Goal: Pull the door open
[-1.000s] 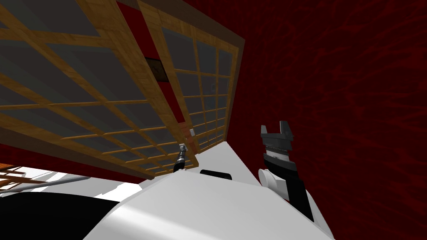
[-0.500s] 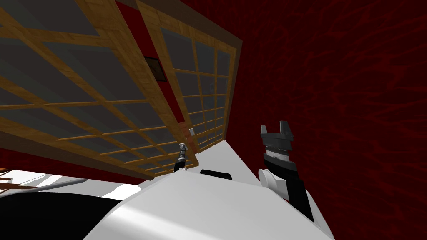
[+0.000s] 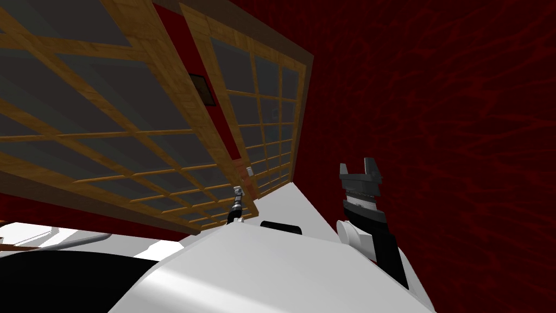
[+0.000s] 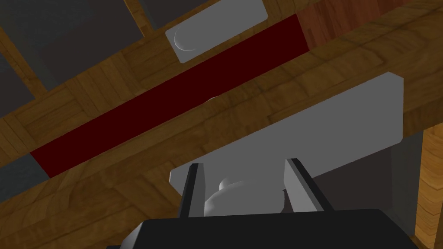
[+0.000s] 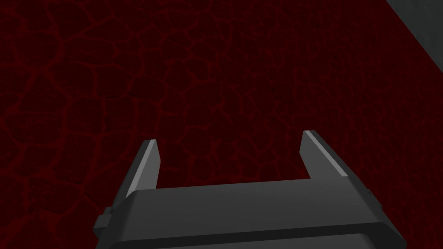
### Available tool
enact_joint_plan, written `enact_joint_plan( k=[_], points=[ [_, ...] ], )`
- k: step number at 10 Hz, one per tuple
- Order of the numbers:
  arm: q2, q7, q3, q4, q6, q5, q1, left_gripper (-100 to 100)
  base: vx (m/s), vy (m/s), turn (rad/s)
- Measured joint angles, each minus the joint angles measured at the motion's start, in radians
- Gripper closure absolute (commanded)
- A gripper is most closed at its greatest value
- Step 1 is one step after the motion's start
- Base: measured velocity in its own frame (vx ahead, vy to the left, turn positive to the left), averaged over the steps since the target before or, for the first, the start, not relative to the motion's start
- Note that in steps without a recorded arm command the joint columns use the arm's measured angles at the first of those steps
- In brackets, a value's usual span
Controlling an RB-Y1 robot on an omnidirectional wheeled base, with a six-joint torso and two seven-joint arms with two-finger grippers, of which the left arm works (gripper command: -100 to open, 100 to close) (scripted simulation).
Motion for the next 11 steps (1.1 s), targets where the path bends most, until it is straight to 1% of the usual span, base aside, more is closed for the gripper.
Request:
enact_joint_plan(
  k=[1,2,3,4,5,6,7,8,9,10,11],
  points=[
    [-0.003,0.02,-0.005,-0.029,0.013,0.002,0.016,100,-0.046,0.006,-0.053],
    [0.0,0.046,-0.011,-0.03,0.015,0.007,0.016,100,-0.042,0.014,-0.034],
    [0.011,0.067,-0.012,0.013,-0.005,0.011,-0.006,100,-0.06,0.027,-0.053],
    [0.005,0.091,-0.017,-0.009,0.0,0.016,0.005,100,-0.071,0.009,-0.072],
    [0.011,0.121,-0.023,0.016,-0.011,0.024,-0.01,100,-0.045,-0.002,-0.028],
    [0.014,0.144,-0.025,0.031,-0.021,0.028,-0.018,100,-0.05,0.005,-0.049],
    [0.014,0.17,-0.029,0.029,-0.019,0.034,-0.018,100,-0.064,0.021,-0.079],
    [0.013,0.198,-0.035,0.018,-0.01,0.043,-0.017,100,-0.055,0.014,-0.036],
    [0.013,0.221,-0.038,0.014,-0.006,0.046,-0.019,100,-0.058,0.02,-0.061],
    [0.019,0.251,-0.044,0.03,-0.016,0.052,-0.026,100,-0.044,0.01,-0.038],
    [0.021,0.274,-0.047,0.034,-0.02,0.055,-0.028,100,-0.045,0.005,-0.033]
  ],
)
